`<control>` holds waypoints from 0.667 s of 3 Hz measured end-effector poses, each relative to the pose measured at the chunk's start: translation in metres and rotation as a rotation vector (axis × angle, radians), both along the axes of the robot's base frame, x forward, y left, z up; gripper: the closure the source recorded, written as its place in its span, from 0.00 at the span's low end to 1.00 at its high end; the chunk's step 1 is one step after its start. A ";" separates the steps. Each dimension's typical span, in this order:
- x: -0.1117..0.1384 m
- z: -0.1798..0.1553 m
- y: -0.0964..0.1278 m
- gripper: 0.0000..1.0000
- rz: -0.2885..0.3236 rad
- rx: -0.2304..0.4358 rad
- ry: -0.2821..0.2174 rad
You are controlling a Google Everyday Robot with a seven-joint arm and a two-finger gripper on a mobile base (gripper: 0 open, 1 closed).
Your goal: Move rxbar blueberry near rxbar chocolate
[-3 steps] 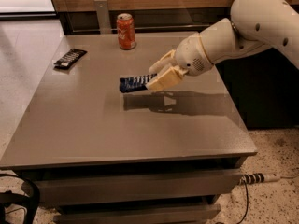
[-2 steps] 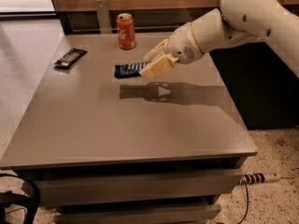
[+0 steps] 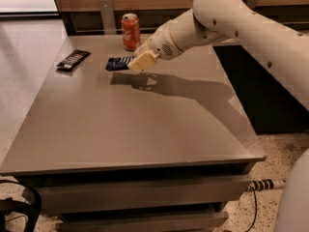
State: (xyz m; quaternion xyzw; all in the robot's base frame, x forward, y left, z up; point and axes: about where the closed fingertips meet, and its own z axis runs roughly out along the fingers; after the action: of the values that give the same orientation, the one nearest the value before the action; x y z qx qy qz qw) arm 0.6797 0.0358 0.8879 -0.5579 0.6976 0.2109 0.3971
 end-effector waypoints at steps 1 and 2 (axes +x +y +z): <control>0.019 -0.008 0.024 1.00 -0.048 -0.053 -0.029; 0.035 -0.012 0.046 1.00 -0.053 -0.052 -0.052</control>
Offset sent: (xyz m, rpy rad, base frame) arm 0.0570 0.0699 -0.0149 -0.0443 -0.0864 -0.0589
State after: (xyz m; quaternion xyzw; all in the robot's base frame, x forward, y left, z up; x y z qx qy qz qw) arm 0.7148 0.0819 0.8755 -0.5547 0.7068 0.1675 0.4058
